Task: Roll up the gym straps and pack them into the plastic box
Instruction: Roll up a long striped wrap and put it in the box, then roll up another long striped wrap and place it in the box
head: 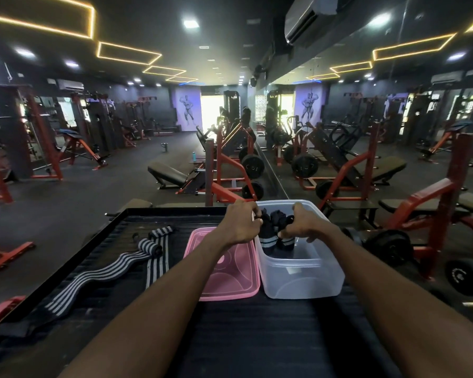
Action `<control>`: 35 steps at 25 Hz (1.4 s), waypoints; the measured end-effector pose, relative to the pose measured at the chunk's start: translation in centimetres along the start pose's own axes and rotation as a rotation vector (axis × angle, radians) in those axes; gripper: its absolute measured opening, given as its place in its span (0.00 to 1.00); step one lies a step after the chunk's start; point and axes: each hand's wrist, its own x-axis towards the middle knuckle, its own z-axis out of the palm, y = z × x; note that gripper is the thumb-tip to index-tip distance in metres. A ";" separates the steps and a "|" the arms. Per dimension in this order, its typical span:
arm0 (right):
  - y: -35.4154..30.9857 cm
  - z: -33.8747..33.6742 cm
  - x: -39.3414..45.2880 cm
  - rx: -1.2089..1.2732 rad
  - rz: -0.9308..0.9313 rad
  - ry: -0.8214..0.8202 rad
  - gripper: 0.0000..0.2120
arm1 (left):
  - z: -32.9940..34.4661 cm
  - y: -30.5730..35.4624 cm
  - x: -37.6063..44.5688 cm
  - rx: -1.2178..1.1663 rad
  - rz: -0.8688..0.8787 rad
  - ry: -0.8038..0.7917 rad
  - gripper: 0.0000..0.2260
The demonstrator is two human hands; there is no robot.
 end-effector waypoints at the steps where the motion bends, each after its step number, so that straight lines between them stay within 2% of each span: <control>1: -0.3 -0.5 -0.1 -0.038 -0.038 0.041 0.45 | -0.2 -0.2 -0.1 0.007 0.001 0.004 0.07; 4: -1.9 -1.3 -0.3 -0.045 -0.138 0.252 0.38 | -1.0 -1.0 -0.6 -0.019 -0.016 0.017 0.06; 8: -6.3 -0.6 -1.8 0.067 -0.353 0.592 0.11 | -3.0 -2.9 -2.2 -0.046 -0.033 0.064 0.05; 10: -9.3 0.7 -3.0 0.122 -0.498 0.663 0.05 | -4.3 -4.5 -3.4 -0.047 -0.047 0.082 0.05; 15: -16.4 6.2 -5.1 0.172 -0.722 0.529 0.06 | -7.2 -10.1 -7.0 -0.054 -0.155 0.079 0.06; 17: -18.1 8.7 -5.9 0.187 -0.723 0.354 0.06 | -8.2 -12.3 -8.4 -0.049 -0.232 0.056 0.06; 19: -19.1 11.2 -6.7 0.192 -0.694 0.102 0.06 | -8.8 -14.7 -9.6 -0.021 -0.313 0.046 0.06; 21: -19.6 13.8 -7.3 0.150 -0.678 -0.025 0.07 | -9.2 -16.9 -10.6 0.033 -0.381 0.030 0.06; 23: -19.8 16.3 -7.1 0.128 -0.642 -0.029 0.09 | -9.2 -18.9 -11.5 0.181 -0.471 -0.013 0.08; 26: -20.4 19.1 -6.4 0.064 -0.614 0.042 0.10 | -9.2 -21.2 -12.7 0.381 -0.622 -0.119 0.17; 28: -20.9 20.2 -5.8 -0.005 -0.653 0.067 0.13 | -9.2 -22.8 -13.1 0.298 -0.695 -0.148 0.22; 32: -21.2 22.3 -4.7 -0.058 -0.607 0.007 0.18 | -9.7 -26.0 -12.5 0.101 -0.677 -0.249 0.33; 35: -22.2 23.9 -3.8 -0.238 -0.522 -0.097 0.21 | -10.6 -26.9 -12.0 0.062 -0.607 -0.275 0.29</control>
